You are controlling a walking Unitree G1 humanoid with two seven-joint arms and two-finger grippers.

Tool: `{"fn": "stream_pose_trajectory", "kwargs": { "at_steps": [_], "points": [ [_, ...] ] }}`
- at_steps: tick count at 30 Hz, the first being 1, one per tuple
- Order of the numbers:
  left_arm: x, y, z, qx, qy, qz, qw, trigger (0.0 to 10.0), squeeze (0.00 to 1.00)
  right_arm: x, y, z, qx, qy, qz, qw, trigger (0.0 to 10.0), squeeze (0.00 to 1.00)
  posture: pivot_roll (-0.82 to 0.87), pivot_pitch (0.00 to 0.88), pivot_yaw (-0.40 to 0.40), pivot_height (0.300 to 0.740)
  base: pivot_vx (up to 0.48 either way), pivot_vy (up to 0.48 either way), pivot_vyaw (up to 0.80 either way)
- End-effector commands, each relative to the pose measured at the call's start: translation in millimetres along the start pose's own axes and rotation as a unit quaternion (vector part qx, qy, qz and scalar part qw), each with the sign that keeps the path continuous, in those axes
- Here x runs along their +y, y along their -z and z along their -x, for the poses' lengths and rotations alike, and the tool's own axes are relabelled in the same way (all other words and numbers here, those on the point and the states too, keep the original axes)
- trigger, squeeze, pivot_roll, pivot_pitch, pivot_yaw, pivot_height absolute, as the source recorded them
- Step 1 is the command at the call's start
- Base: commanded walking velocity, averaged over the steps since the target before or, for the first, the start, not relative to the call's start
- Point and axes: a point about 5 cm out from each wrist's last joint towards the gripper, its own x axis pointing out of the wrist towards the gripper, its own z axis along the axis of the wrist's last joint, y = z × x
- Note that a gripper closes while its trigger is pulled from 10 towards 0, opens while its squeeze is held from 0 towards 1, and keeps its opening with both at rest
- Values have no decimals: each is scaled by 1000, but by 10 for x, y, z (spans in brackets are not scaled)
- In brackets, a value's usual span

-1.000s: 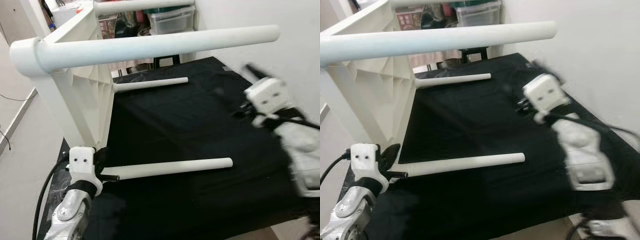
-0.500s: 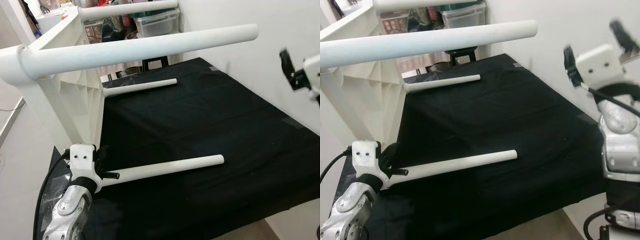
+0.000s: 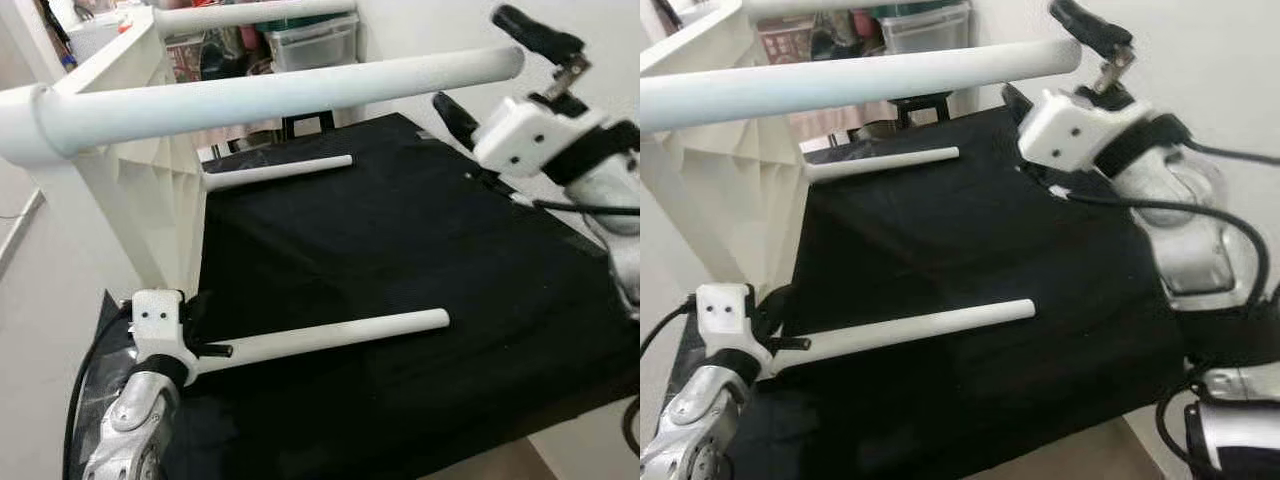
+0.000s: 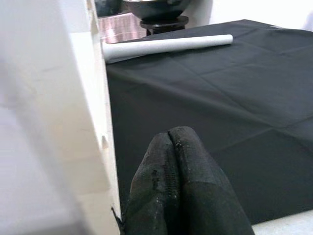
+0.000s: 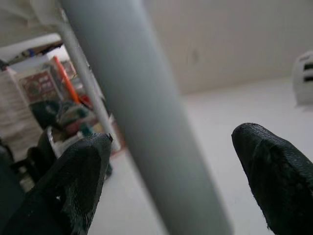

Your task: Building children table

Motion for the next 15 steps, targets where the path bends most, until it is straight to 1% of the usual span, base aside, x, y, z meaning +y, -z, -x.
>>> {"fn": "stream_pose_trajectory", "kwargs": {
  "at_steps": [1,2,4,5,9,13,15],
  "points": [
    [48,21,3,1,-11,-2,1000,10000,0,82,-88,-91,-29,-18,0,999,10000,0,-114,39,84,740,0,0,0],
    [48,21,3,1,-11,-2,1000,10000,0,82,-88,-91,-29,-18,0,999,10000,0,-114,39,84,740,0,0,0],
    [75,36,3,2,-22,2,1000,10000,0,114,-169,-172,-53,-25,-10,998,10000,0,-111,41,80,740,0,0,0],
    [75,36,3,2,-22,2,1000,10000,0,114,-169,-172,-53,-25,-10,998,10000,0,-111,41,80,740,0,0,0],
    [107,56,0,3,-34,2,999,10000,0,183,-275,-262,-83,-41,-26,995,10000,0,-109,39,70,740,0,0,0],
    [120,68,0,4,-39,4,999,10000,0,225,-305,-295,-96,-51,-35,993,10000,0,-109,39,70,740,0,0,0],
    [127,79,-1,3,-42,4,999,10000,0,271,-322,-307,-100,-57,-43,992,10000,0,-109,37,65,740,0,0,0]
  ]
}}
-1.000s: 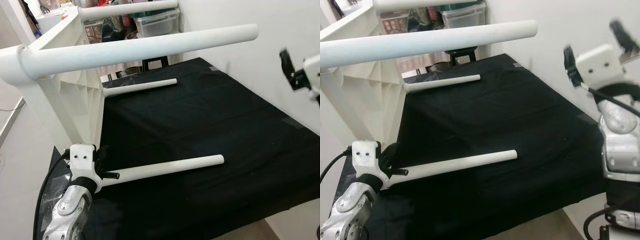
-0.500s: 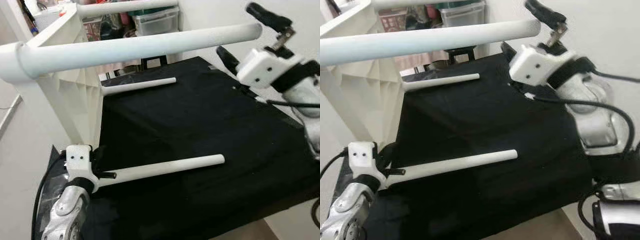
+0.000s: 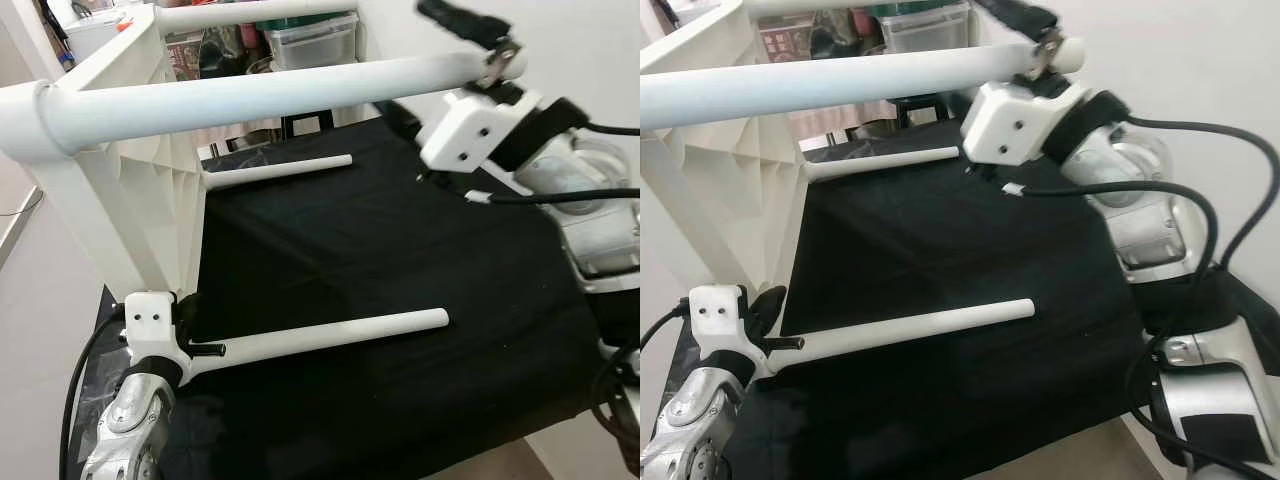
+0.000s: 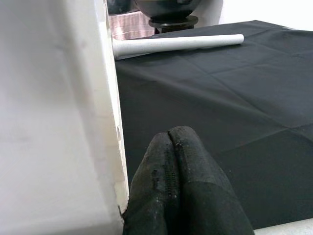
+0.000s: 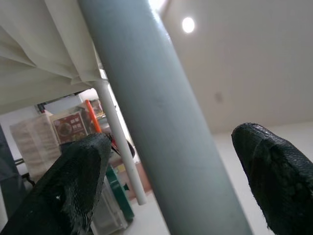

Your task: Building children table

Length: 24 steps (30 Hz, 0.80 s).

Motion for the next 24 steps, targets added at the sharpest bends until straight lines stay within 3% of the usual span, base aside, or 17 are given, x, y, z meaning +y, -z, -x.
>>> {"fn": "stream_pose_trajectory", "kwargs": {
  "at_steps": [1,4,5,6,7,24],
  "points": [
    [65,40,4,4,-20,2,1000,10000,0,77,-41,-49,-15,-14,-16,1000,10000,0,-109,37,65,740,0,0,0],
    [80,52,0,4,-24,6,1000,10000,0,107,-53,-65,-17,-16,-27,999,10000,0,-111,34,61,740,0,0,0],
    [83,56,-2,4,-24,7,1000,10000,0,110,-53,-67,-17,-17,-29,999,9176,0,-111,34,61,740,0,0,0],
    [85,59,-4,4,-24,8,1000,10000,0,112,-52,-69,-17,-18,-30,999,9176,0,-111,33,60,740,0,0,0],
    [87,66,-9,5,-24,8,1000,10000,0,113,-49,-69,-16,-18,-31,999,0,0,-113,31,60,740,0,0,0],
    [144,155,-46,18,-33,-1,999,10000,0,55,-21,-59,-10,-16,-19,1000,0,0,-126,28,61,740,0,0,0]
  ]
}}
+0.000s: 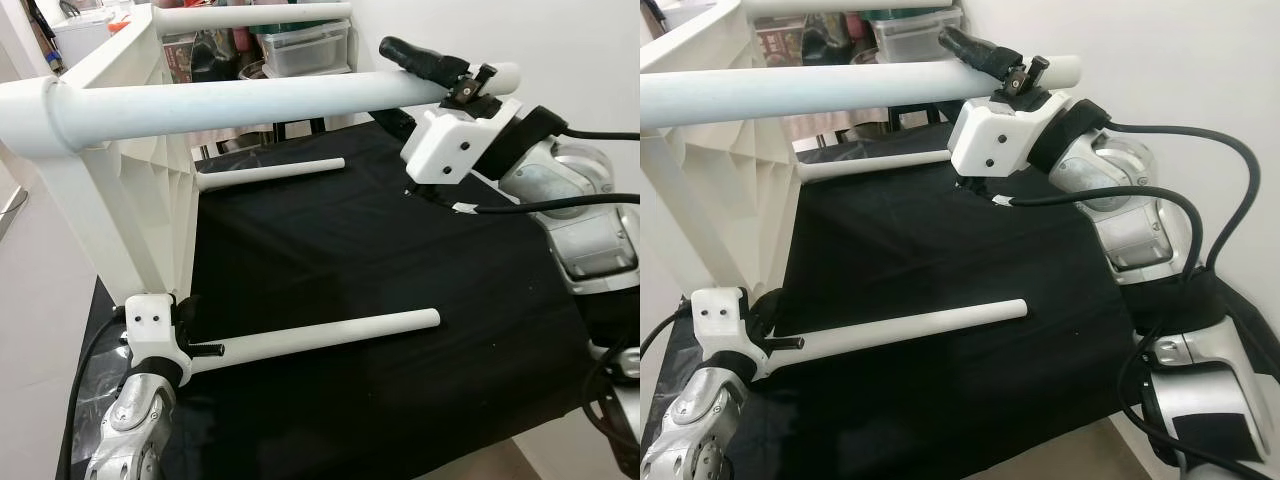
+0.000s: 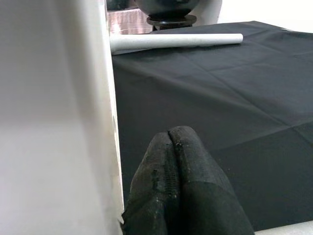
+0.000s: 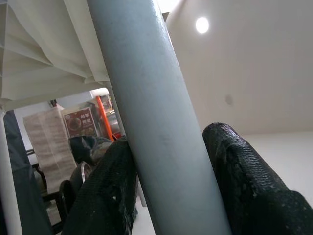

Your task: Building children table

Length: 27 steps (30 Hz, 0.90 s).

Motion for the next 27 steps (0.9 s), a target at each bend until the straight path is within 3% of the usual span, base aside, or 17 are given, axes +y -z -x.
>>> {"fn": "stream_pose_trajectory", "kwargs": {
  "at_steps": [1,3,7,11,12,18,20,21,23,24,25,27],
  "points": [
    [116,59,10,12,-23,-9,1000,10000,0,-9,-20,-31,-11,7,-15,1000,0,0,-130,28,61,740,0,0,0],
    [128,73,8,14,-25,-12,1000,10000,0,-16,-18,-31,-13,0,-14,1000,0,0,-131,28,61,740,0,0,0],
    [172,148,-5,23,-36,-24,999,10000,0,-3,-19,-25,-26,-71,-31,997,0,0,-151,25,56,740,0,0,0],
    [196,173,-7,22,-45,-30,998,10000,0,-23,-9,-24,-25,-81,-29,996,0,0,-152,26,54,740,0,0,0],
    [284,182,-5,17,-66,-42,997,10000,0,-49,16,-27,-18,-82,-29,996,0,0,-154,28,55,740,0,0,0],
    [445,145,-11,8,-89,-57,994,10000,0,-80,81,-19,6,-74,-25,997,0,0,-153,30,50,740,0,0,0],
    [817,-79,-62,-20,-131,-84,988,10000,0,-109,273,52,69,-61,-15,996,0,0,-149,32,54,740,0,0,0],
    [817,-79,-62,-20,-131,-84,988,10000,0,-109,273,52,69,-61,-15,996,0,0,-149,32,54,740,0,0,0],
    [1199,-395,-82,-55,-178,-96,978,10000,0,-81,434,141,126,-61,-21,990,0,0,-141,32,60,740,0,0,0],
    [1199,-395,-82,-55,-178,-96,978,10000,0,-81,434,141,126,-61,-21,990,0,0,-141,32,60,740,0,0,0],
    [1403,-636,-88,-84,-201,-100,971,10000,0,-24,560,216,172,-56,-41,983,0,0,-128,34,62,740,0,0,0],
    [1443,-706,-89,-93,-204,-103,969,10000,0,-5,605,243,188,-52,-49,980,0,0,-128,34,62,740,0,0,0]
  ]
}}
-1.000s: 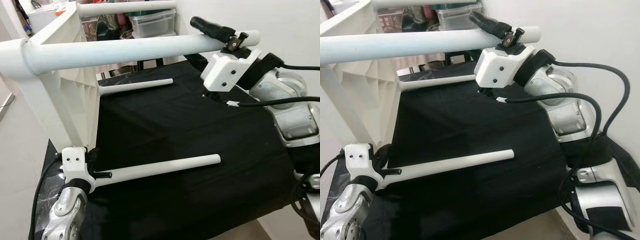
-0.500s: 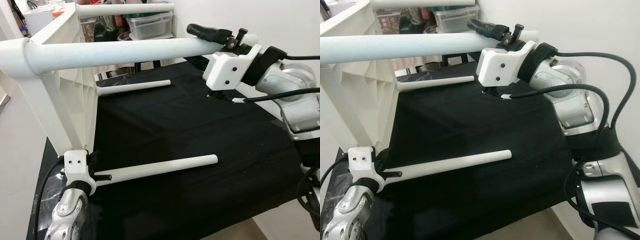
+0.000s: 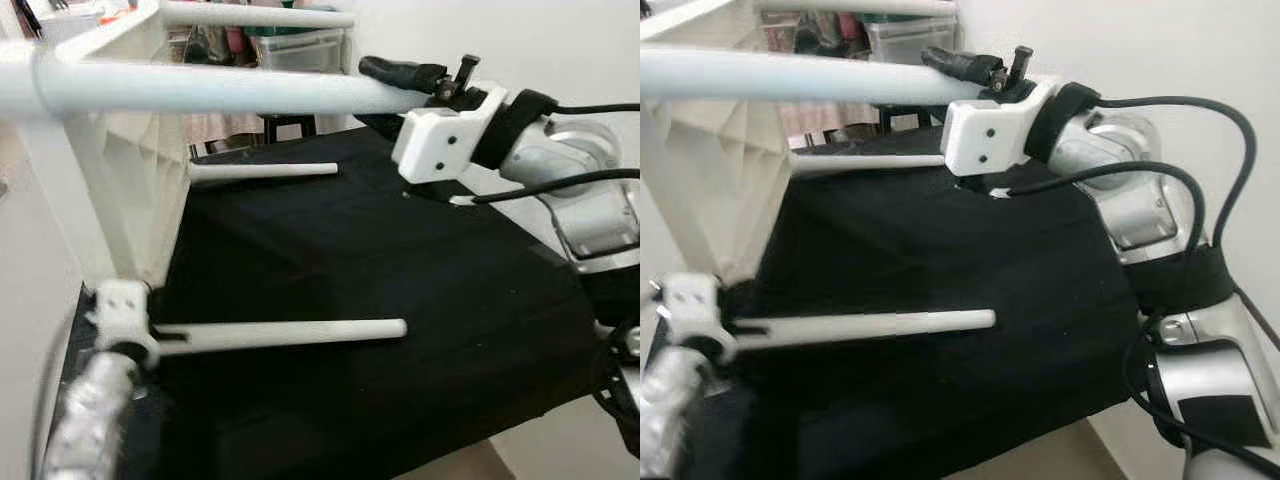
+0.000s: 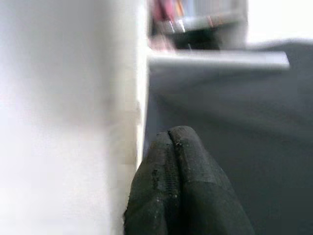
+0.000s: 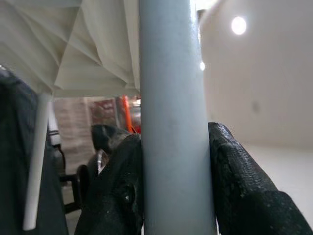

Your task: Building children table

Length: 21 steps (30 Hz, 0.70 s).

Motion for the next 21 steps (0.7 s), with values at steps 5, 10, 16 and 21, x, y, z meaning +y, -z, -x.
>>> {"fn": "stream_pose_trajectory", "kwargs": {
  "at_steps": [5,10,16,21],
  "points": [
    [833,-370,31,-46,-143,-23,988,10000,0,251,809,450,241,15,-114,964,0,0,-108,36,52,740,0,0,0],
    [847,-958,-194,-117,-101,-52,987,10000,0,883,884,573,306,41,-313,898,0,0,-77,49,53,740,0,0,0],
    [741,-1505,-396,-178,-43,-79,980,10000,0,1532,719,532,322,44,-477,817,0,0,-61,54,64,740,0,0,0],
    [262,-1925,-587,-227,60,-72,969,10000,0,2137,586,310,352,46,-575,737,0,0,-47,51,86,740,0,0,0]
  ]
}}
